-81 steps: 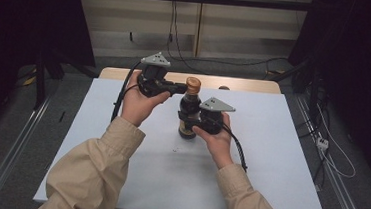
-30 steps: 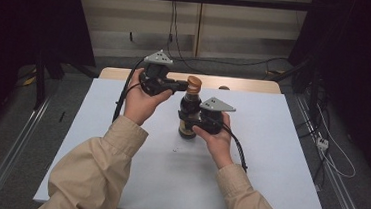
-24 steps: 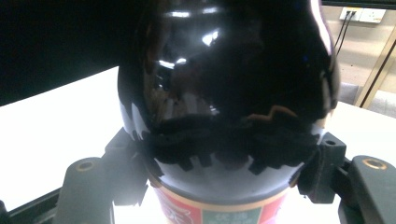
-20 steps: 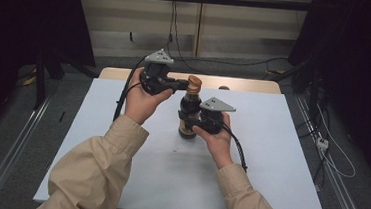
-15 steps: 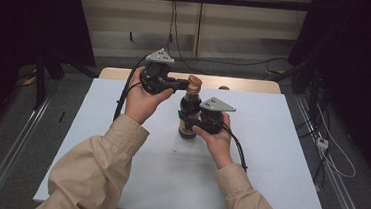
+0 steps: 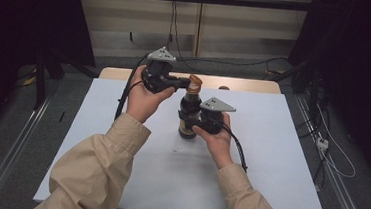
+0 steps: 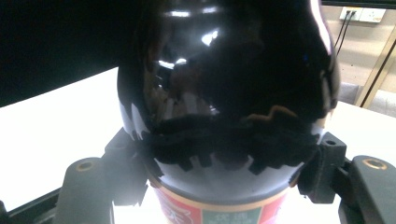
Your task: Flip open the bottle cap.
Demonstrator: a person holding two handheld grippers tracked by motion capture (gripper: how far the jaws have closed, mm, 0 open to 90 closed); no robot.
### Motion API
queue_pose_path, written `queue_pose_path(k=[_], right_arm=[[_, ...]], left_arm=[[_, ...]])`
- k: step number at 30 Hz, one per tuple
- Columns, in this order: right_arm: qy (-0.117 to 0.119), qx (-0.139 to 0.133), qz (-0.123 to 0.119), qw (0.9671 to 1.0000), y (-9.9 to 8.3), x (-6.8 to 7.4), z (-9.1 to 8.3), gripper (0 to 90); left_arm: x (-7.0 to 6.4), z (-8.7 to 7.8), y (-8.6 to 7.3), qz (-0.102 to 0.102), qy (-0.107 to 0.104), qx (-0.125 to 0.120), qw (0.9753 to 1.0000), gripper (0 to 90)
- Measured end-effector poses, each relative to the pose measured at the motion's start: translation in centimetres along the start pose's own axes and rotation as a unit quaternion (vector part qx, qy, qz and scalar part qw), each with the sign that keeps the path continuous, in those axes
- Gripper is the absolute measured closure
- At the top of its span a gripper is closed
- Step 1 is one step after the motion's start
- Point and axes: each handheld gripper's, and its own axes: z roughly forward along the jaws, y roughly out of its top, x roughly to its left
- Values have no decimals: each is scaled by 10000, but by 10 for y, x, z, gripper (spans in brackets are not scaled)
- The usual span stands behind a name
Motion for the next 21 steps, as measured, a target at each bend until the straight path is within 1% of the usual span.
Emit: queue_pose_path(k=[6,11,13,14,21], right_arm=[[1,3,3,10000,0,0,0,311],[5,1,6,10000,0,-1,0,311],[3,0,3,10000,0,-1,0,311],[5,2,7,10000,0,-1,0,311],[8,6,29,10000,0,-1,0,310]], left_arm=[[0,0,1,20,8,23,10000,900],[1,0,1,-24,-24,-5,10000,900],[1,0,2,-14,-18,22,10000,900],[1,1,2,-40,-28,-25,10000,900],[1,1,4,-34,-19,-18,10000,900]])
